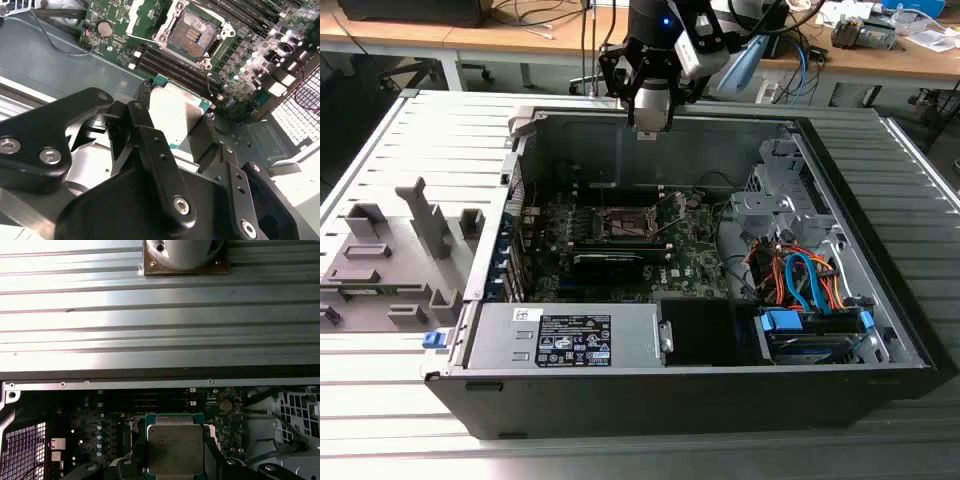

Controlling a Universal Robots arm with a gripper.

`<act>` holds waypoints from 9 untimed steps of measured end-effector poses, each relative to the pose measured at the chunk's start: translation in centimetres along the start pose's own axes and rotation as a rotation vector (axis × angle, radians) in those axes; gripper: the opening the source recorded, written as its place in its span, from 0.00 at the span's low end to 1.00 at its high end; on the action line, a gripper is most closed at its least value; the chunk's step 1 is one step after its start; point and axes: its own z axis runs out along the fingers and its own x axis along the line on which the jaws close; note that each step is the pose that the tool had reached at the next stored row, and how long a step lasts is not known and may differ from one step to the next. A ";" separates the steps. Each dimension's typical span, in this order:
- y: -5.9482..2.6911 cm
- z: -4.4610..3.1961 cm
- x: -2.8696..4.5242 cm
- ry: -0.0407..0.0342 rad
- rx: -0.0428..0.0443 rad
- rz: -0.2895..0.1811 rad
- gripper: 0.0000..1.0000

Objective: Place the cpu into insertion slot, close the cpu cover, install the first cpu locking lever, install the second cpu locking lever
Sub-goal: 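Place the cpu into insertion slot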

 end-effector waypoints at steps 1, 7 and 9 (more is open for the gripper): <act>0.00 0.01 0.00 0.0001 0.0001 0.000 0.54; -0.01 0.12 0.00 0.0000 0.0000 0.000 0.54; -0.01 0.15 0.00 0.0000 -0.0001 0.000 0.54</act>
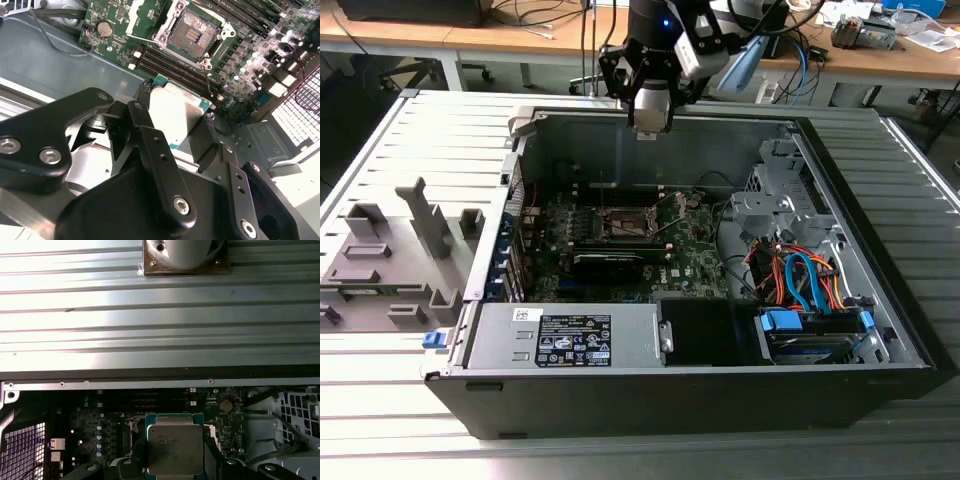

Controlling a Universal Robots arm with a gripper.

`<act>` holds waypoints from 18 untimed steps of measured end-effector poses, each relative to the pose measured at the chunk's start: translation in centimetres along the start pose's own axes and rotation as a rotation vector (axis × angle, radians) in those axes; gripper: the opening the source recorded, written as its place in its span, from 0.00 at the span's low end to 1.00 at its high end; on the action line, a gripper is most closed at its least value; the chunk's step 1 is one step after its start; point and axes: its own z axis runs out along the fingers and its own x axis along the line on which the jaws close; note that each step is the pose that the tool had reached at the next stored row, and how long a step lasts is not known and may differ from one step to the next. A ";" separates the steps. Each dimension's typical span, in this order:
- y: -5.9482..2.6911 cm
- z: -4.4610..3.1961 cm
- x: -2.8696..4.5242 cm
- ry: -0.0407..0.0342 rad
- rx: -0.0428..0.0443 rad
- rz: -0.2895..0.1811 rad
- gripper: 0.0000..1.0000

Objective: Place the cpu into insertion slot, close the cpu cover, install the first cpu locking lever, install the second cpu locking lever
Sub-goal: 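Place the cpu into insertion slot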

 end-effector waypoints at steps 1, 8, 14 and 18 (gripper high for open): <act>-0.01 0.03 0.00 0.0000 0.0000 0.000 0.54; -0.07 0.17 0.00 0.0000 0.0000 0.000 0.54; -0.16 0.29 -0.01 0.0000 0.0000 0.000 0.54; -0.24 0.38 -0.01 0.0000 0.0000 0.000 0.54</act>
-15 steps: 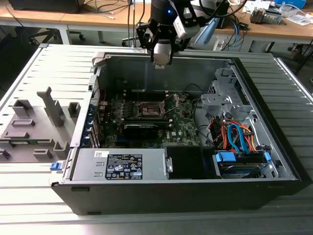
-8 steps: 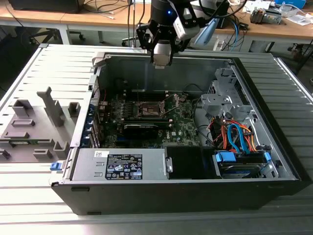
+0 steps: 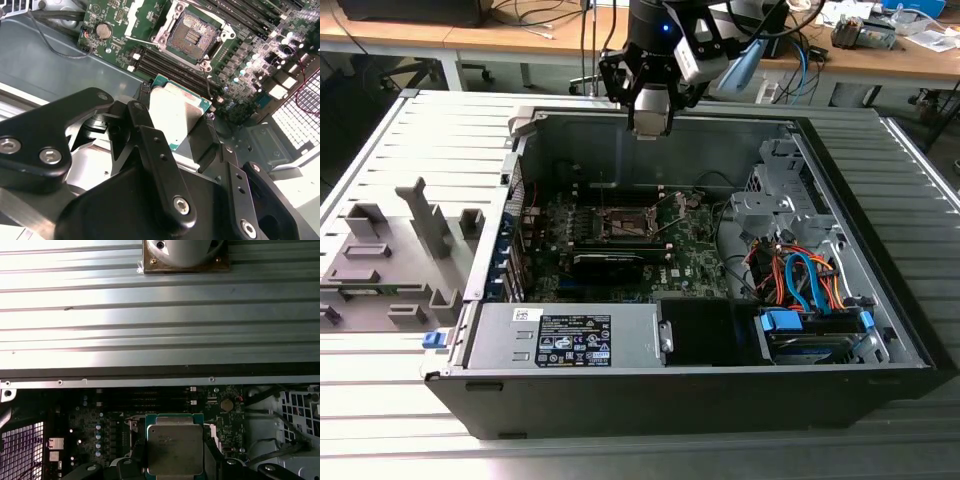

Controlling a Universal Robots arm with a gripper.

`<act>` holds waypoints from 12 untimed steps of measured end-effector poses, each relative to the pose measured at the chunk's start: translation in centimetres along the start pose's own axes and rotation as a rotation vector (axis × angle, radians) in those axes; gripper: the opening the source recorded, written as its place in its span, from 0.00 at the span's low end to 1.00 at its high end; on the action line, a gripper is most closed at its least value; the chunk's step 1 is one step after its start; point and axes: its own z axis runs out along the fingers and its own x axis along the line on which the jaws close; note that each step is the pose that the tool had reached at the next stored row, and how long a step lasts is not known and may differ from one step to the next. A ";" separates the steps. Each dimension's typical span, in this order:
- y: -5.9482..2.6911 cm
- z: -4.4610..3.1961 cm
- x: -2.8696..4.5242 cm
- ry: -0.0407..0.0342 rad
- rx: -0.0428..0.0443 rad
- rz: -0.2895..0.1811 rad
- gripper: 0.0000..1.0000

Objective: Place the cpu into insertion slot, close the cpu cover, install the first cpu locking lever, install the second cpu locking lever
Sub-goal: 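Place the cpu into insertion slot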

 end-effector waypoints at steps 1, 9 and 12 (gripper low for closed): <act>-0.01 0.01 0.00 0.0000 0.0000 0.000 0.54; -0.12 0.11 0.00 0.0000 0.0000 0.000 0.54; -0.17 0.16 -0.01 0.0000 0.0000 0.000 0.54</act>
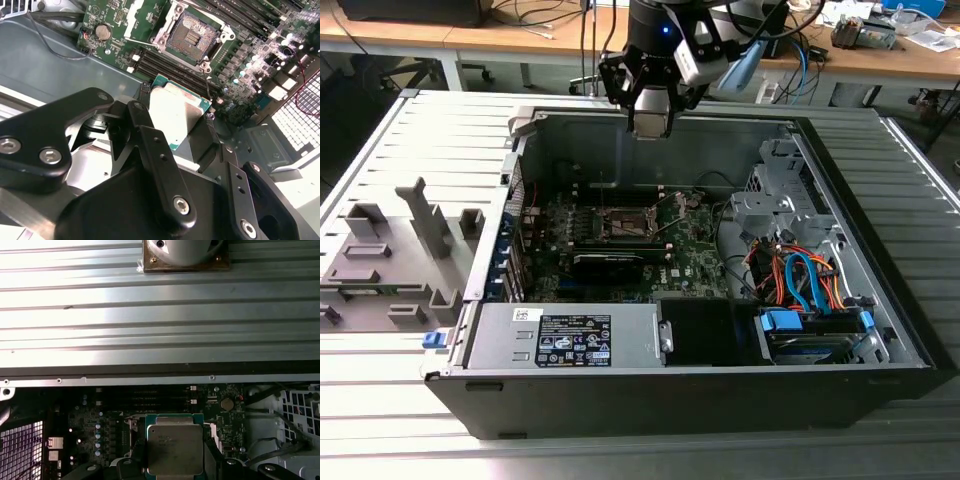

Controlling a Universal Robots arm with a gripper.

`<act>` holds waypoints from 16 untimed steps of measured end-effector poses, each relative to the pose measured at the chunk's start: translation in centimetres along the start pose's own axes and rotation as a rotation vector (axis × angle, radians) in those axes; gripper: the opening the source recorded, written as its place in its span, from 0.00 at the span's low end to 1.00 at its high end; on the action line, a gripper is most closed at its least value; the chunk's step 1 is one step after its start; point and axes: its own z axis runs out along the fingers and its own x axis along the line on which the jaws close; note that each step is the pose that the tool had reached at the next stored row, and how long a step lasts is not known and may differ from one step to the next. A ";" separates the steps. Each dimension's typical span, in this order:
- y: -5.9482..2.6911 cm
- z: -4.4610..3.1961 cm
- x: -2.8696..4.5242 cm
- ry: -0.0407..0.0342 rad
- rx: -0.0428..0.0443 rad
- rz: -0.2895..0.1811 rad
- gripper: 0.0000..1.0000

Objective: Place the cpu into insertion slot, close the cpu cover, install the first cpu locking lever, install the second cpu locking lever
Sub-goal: 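Place the cpu into insertion slot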

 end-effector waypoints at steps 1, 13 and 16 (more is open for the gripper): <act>-0.01 0.01 0.00 0.0000 0.0000 0.000 0.54; -0.15 0.21 -0.01 0.0000 0.0000 0.000 0.54; -0.20 0.27 -0.01 -0.0001 0.0000 0.000 0.54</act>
